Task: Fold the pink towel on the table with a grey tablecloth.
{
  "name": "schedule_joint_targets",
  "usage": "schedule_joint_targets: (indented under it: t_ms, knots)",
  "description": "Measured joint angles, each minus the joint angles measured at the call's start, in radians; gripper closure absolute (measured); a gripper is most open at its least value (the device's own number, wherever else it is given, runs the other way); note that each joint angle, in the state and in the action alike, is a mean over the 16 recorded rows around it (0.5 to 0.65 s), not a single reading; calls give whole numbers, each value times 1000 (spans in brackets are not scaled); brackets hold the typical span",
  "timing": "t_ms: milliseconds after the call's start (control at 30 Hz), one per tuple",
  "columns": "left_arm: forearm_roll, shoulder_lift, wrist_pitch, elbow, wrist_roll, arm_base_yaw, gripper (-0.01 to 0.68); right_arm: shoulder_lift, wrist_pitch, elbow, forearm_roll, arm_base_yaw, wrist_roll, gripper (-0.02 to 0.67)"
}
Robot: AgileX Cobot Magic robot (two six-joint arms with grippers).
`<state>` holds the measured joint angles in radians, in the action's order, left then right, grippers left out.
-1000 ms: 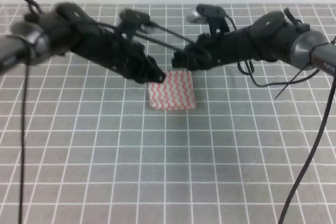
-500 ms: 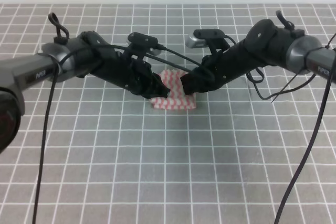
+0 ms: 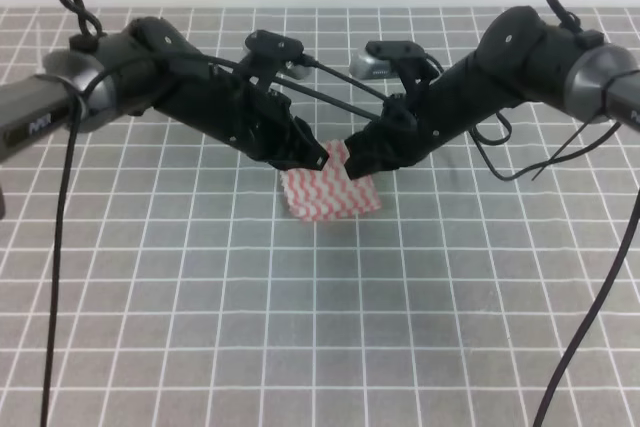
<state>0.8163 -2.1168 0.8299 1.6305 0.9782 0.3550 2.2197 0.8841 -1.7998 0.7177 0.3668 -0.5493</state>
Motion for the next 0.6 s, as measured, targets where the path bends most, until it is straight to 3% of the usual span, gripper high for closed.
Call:
schedule_joint_targets:
  t_ms: [600]
  knots:
    - [-52,-12,96,0,5,0,672,38,45,13,7,1,-1,665]
